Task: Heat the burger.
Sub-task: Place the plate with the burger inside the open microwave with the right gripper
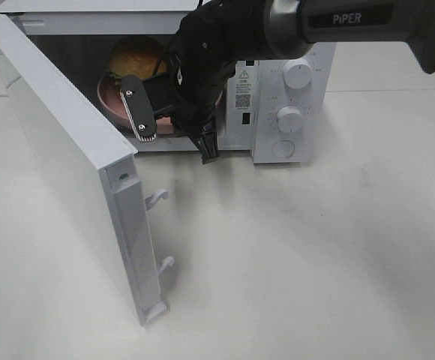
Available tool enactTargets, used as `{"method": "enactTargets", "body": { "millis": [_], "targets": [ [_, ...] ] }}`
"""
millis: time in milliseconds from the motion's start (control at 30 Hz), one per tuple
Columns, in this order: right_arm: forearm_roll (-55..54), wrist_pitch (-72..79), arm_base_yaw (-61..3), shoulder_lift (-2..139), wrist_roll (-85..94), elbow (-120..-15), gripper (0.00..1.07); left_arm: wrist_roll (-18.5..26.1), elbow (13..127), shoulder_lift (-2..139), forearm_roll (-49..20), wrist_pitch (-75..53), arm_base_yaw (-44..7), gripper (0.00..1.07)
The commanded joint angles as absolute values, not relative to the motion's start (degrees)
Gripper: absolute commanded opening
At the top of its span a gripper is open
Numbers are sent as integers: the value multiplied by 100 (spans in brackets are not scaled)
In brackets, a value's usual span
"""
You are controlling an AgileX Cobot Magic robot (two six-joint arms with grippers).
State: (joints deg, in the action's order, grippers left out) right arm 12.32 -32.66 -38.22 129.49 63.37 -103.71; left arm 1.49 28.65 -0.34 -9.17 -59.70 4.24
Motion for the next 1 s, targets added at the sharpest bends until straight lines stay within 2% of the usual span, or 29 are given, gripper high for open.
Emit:
{"method": "enactTargets", "body": {
  "millis": [33, 600, 733, 767, 800, 833, 900, 933, 967, 1000],
  "targets": [
    [1358, -2985, -3839, 12989, 6257, -10668, 0, 126, 2848, -143, -871, -5913, 435, 100],
    [1335, -2836, -3822, 13407, 6343, -11121, 2, 126, 2848, -143, -859, -5913, 435, 100],
    [1335, -2756, -3822, 13482, 6303, -11121, 9, 126, 2848, -143, -859, -5913, 435, 100],
    [1335, -2739, -3822, 13487, 6251, -11121, 15, 126, 2848, -143, -859, -5913, 435, 100],
    [1335, -2739, -3822, 13487, 6251, -11121, 15, 126, 2848, -143, -859, -5913, 435, 100],
    [1335, -2727, -3822, 13487, 6182, -11121, 22, 126, 2848, -143, -859, -5913, 435, 100],
    [1335, -2716, -3822, 13487, 6125, -11121, 26, 126, 2848, -143, -859, -5913, 435, 100],
    [1352, -2716, -3822, 13487, 6050, -11121, 34, 126, 2848, -143, -859, -5913, 435, 100],
    [1352, -2716, -3822, 13487, 6050, -11121, 34, 126, 2848, -143, -859, -5913, 435, 100],
    [1352, -2716, -3822, 13487, 5970, -11121, 41, 126, 2848, -143, -859, -5913, 435, 100]
  ]
}}
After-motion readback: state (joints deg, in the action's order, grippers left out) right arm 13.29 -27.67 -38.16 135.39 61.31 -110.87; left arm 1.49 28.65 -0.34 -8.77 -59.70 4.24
